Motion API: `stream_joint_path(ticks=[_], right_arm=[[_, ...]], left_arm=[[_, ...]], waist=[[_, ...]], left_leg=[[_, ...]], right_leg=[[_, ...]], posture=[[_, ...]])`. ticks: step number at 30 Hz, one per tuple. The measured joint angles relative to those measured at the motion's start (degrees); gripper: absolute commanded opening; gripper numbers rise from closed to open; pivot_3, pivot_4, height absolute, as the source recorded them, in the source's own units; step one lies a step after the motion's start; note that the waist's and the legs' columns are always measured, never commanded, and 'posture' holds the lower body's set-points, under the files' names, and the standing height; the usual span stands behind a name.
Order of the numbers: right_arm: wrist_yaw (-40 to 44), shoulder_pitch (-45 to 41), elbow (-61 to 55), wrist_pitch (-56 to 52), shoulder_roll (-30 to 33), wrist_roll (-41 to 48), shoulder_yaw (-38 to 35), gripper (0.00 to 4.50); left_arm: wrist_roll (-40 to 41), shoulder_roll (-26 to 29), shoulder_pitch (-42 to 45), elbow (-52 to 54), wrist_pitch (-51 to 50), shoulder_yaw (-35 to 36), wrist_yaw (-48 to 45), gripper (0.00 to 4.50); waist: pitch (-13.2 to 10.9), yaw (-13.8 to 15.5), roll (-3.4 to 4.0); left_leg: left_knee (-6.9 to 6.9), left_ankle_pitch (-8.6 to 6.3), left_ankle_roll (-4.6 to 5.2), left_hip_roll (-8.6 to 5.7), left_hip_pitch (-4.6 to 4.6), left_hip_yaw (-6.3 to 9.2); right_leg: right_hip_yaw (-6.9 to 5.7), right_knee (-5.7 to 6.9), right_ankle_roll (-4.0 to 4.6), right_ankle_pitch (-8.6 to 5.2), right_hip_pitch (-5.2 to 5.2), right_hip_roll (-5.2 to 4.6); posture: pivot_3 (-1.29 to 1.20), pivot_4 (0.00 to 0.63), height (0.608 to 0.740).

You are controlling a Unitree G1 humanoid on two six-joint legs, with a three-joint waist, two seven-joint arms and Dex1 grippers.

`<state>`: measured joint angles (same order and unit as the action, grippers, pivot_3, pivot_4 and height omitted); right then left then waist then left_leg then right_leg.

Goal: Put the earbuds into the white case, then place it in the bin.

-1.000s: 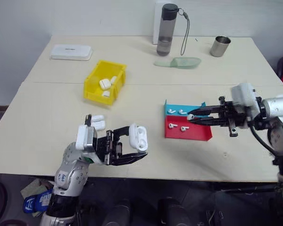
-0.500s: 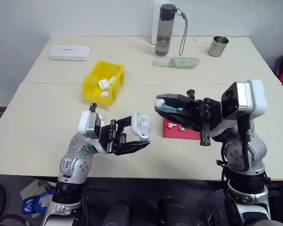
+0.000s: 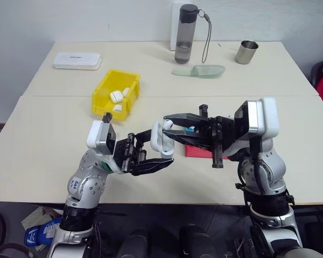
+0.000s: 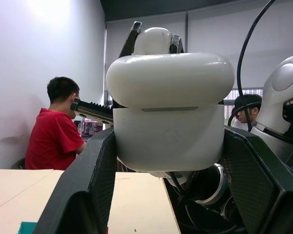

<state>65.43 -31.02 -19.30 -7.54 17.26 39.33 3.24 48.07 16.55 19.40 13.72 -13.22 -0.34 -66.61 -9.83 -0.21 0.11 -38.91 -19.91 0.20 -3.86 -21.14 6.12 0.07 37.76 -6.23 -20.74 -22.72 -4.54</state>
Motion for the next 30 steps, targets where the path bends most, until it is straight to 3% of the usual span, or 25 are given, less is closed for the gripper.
stream_joint_path(ticks=[30], right_arm=[[5.0,2.8,4.6,10.3,2.8,-2.8,1.5,0.44]], left_arm=[[-2.0,-0.1,-1.9,1.0,-0.5,-0.5,-0.3,2.77]], waist=[[0.0,0.1,0.0]], left_leg=[[0.02,0.0,0.0,0.0,0.0,0.0]], right_leg=[[0.0,-0.03,0.0,0.0,0.01,0.0]], posture=[[0.0,0.15,0.74]])
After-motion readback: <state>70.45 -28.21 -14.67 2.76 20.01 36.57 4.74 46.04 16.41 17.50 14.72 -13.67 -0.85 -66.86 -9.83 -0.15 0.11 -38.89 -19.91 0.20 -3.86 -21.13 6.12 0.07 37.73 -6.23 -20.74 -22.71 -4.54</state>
